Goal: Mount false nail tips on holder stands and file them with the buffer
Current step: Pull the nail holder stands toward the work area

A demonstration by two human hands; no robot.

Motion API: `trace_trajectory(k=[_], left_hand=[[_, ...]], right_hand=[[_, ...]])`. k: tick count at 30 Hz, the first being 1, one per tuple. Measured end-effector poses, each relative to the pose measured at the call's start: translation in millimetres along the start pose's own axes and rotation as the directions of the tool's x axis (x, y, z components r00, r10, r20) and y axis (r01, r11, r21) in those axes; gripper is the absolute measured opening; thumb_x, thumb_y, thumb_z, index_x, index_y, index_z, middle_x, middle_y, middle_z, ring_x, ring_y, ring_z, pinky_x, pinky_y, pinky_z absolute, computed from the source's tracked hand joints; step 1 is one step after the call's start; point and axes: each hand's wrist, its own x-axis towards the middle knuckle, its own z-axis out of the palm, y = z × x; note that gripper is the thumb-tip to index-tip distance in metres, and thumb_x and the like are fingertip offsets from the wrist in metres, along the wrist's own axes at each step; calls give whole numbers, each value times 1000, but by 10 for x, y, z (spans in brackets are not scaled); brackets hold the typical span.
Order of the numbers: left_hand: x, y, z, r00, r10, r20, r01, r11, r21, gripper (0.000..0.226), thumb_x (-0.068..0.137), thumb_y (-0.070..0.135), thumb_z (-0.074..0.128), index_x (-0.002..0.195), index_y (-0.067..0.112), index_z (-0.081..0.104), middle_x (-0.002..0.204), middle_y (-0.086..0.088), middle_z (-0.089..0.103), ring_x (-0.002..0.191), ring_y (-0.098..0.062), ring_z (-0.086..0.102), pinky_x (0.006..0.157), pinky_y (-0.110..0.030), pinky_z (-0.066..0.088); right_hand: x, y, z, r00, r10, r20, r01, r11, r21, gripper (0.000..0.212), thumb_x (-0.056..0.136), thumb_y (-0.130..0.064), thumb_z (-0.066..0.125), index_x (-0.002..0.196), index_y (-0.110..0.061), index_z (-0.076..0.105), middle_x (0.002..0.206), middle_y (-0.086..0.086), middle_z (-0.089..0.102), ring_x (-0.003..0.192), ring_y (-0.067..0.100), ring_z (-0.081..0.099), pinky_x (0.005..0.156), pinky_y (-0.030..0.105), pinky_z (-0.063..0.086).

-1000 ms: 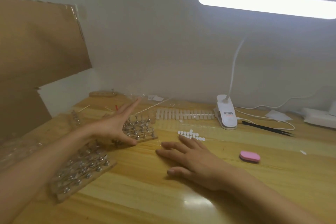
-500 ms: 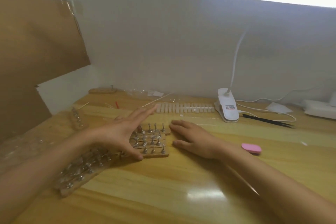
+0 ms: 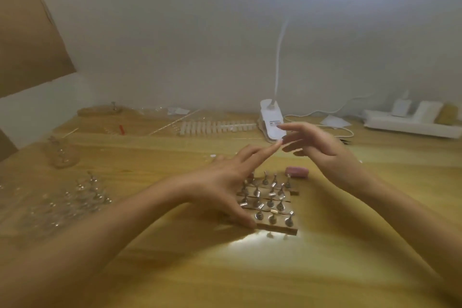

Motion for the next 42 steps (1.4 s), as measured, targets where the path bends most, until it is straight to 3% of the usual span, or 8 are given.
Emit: trace_trajectory(k=[5, 9, 15, 19, 30, 35, 38, 42], left_hand=[[292, 210, 167, 996, 18, -84, -18, 1000, -7, 131, 64, 58, 83, 144, 58, -21, 154, 30, 5, 134, -13, 36, 107, -43, 20], [214, 156, 205, 994, -14, -111, 1, 993, -121, 132, 55, 68, 80, 142, 61, -19, 153, 38, 0, 137, -2, 26, 114, -53, 16], [-31, 14, 289, 969, -142, -200, 45, 904, -425, 120, 60, 63, 78, 146, 60, -6, 154, 25, 27, 129, 4, 41, 113, -38, 37], [-115, -36, 381, 976, -138, -166, 77, 941, -329, 128, 55, 61, 84, 144, 63, -7, 144, 36, 33, 134, 9, 28, 112, -34, 27], [-77, -132, 450, 972, -126, -201, 49, 936, -348, 119, 59, 50, 89, 144, 63, 6, 130, 38, 40, 125, 9, 38, 103, -10, 29], [-3, -147, 179, 956, -213, -203, 60, 815, -576, 82, 67, 89, 50, 139, 61, 23, 128, 27, 53, 117, 5, 52, 91, -10, 43], [53, -246, 140, 903, -297, -310, 221, 941, -257, 43, 96, 59, 41, 137, 46, 42, 136, 21, 48, 128, -1, 43, 108, -32, 38], [84, -283, 239, 910, -323, -260, 381, 898, 219, 48, 101, 48, 37, 148, 40, 30, 152, 20, 28, 139, -6, 25, 105, -34, 24]], right_hand=[[-319, 337, -218, 994, 50, -94, -70, 971, -228, 53, 97, 4, 49, 137, -30, 48, 118, -7, 61, 112, 7, 55, 88, 10, 43], [-292, 475, -182, 995, 93, 38, -81, 965, -247, 55, 96, -3, 61, 144, -25, 45, 115, -4, 64, 105, 12, 61, 95, 30, 49], [-225, 539, -130, 996, 73, 52, -63, 984, -164, 47, 96, 1, 60, 133, -27, 58, 109, -2, 66, 87, 5, 64, 79, 15, 49], [-231, 574, -140, 998, 56, 41, -49, 984, -172, 34, 94, -5, 65, 121, -27, 69, 104, -2, 65, 81, -2, 58, 73, 9, 42], [-262, 600, -166, 997, 51, -64, -57, 992, -110, 33, 93, 1, 63, 107, -27, 74, 107, -2, 65, 100, 7, 62, 90, 16, 48], [-258, 587, -153, 997, 32, -65, -45, 976, -215, 43, 93, 13, 53, 110, -19, 76, 111, -2, 64, 105, 1, 58, 89, 12, 42], [-270, 534, -147, 998, 36, -46, -45, 978, -203, 55, 85, 20, 48, 113, -19, 74, 115, -3, 64, 110, 3, 58, 95, 17, 45], [-280, 535, -157, 999, 14, -31, -21, 971, -239, 44, 87, 12, 60, 110, -22, 75, 109, -10, 68, 105, 3, 61, 89, 13, 45]])
